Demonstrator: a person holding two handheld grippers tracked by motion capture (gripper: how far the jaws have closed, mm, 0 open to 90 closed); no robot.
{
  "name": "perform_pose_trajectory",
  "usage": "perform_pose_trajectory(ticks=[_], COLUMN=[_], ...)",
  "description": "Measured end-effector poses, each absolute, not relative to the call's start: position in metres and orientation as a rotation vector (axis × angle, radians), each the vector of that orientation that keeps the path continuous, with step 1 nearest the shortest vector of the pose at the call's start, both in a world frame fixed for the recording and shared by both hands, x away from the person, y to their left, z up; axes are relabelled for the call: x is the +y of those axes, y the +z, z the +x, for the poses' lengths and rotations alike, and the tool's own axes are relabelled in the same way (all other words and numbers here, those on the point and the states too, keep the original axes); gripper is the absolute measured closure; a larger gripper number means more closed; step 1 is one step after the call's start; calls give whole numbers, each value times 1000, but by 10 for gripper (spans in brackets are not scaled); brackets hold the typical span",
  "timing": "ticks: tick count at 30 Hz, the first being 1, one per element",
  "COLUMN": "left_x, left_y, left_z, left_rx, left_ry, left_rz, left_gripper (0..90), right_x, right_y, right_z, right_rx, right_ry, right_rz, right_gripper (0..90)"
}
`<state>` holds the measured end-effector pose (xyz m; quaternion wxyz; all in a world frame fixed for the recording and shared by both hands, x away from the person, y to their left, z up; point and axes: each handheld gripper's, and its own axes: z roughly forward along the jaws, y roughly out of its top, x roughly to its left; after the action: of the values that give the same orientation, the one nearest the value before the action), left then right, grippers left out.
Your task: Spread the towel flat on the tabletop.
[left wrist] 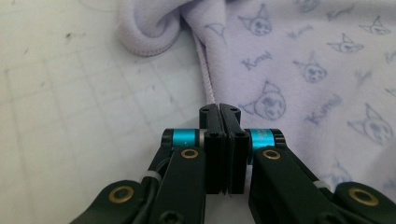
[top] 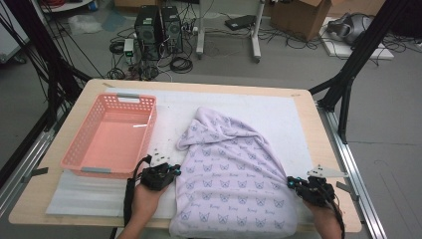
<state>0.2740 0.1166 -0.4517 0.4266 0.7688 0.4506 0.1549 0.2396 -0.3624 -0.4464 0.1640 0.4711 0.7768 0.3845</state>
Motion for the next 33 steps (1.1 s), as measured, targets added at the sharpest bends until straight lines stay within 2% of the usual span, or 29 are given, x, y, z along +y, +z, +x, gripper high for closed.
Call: perform_pose_trajectory(ticks=[9,13,14,15,16,20,28,30,32,33], left_x=[120,119,119,119,118,116,98,94,90,89], left_y=[-448,-446,-448,-448,-449,-448,-452,-452,-452,-452], left_z=[229,228,235,235,239,257,296,298,297,296], left_rx=[1037,1010,1018,1018,1033,1047,1080,1080,1059,1044], left_ry=[359,358,348,348,345,339,289,306,329,323], left_rz=[1939,1924,1909,1909,1906,1878,1923,1926,1953,1960], left_gripper=[882,865,814,722,653,573,565,615,706,706], right_x=[-373,-375,-375,-375,-374,-373,-352,-346,-344,-341], right_y=[-443,-441,-441,-441,-440,-438,-436,-440,-443,-445], right_z=[203,197,198,198,203,215,276,286,289,292], right_rx=[2292,2311,2299,2299,2260,2214,2167,2176,2184,2195], right_ry=[1061,1076,1084,1084,1101,1108,1097,1071,1062,1038], right_rz=[1352,1322,1314,1314,1323,1307,1329,1335,1339,1349], right_gripper=[884,865,817,817,706,671,665,662,663,679])
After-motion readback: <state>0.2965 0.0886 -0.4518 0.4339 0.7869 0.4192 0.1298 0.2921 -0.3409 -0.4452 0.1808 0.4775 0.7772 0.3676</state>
